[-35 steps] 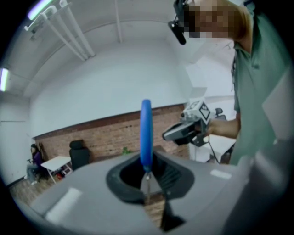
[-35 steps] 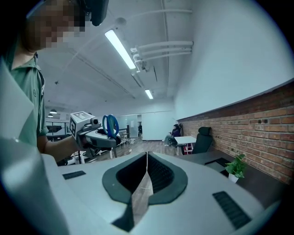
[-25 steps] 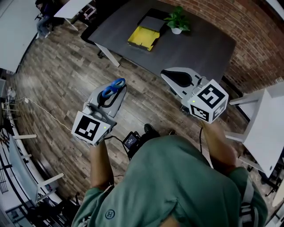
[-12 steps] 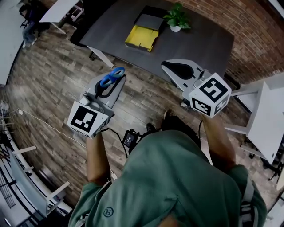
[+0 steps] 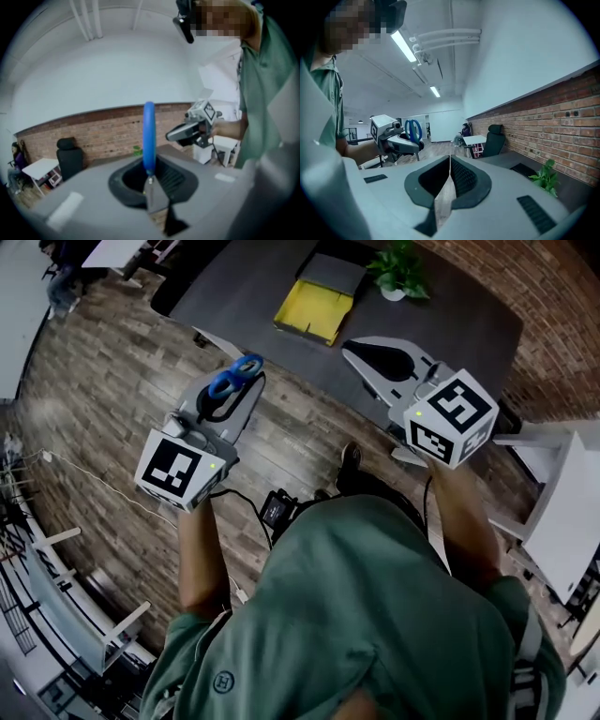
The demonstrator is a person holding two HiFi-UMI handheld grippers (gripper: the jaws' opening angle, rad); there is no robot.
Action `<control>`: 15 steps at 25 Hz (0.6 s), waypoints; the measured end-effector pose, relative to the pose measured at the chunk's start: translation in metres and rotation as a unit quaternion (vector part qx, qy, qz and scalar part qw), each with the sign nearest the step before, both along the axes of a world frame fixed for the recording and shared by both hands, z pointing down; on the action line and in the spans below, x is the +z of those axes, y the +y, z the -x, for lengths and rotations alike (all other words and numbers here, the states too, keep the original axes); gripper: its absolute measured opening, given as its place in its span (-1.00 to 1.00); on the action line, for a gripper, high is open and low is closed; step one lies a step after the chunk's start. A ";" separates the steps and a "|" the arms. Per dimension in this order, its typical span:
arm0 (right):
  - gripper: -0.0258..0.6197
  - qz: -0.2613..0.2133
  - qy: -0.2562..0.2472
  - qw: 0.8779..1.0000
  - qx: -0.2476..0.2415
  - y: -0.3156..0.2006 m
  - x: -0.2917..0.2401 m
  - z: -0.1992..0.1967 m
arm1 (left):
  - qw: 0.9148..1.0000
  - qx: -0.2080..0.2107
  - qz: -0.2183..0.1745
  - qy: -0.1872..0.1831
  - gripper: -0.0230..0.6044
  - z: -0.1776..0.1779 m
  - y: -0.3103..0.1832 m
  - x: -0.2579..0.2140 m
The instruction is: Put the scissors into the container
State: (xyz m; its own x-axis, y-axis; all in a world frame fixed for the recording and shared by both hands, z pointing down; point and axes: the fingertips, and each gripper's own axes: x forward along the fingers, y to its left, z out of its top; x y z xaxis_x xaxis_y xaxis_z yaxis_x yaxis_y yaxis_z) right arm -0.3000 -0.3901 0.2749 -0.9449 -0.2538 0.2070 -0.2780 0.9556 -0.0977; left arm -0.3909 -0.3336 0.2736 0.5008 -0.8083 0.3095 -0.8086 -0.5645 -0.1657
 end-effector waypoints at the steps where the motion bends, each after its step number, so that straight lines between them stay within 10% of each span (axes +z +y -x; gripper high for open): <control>1: -0.90 0.001 -0.002 1.000 -0.004 -0.007 0.000 0.004 | 1.000 -0.004 0.001 0.001 -0.81 0.003 -0.008 0.001; 15: -0.90 0.026 0.019 0.999 -0.014 -0.094 0.030 0.029 | 1.000 0.002 0.027 0.013 -0.81 0.026 -0.103 0.033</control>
State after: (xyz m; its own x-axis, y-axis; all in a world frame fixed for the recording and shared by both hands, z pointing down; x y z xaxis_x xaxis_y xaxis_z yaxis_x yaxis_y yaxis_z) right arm -0.3287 -0.4838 0.3045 -0.9426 -0.2154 0.2551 -0.2561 0.9567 -0.1382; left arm -0.4171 -0.4364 0.3071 0.5130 -0.7887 0.3389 -0.8098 -0.5756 -0.1136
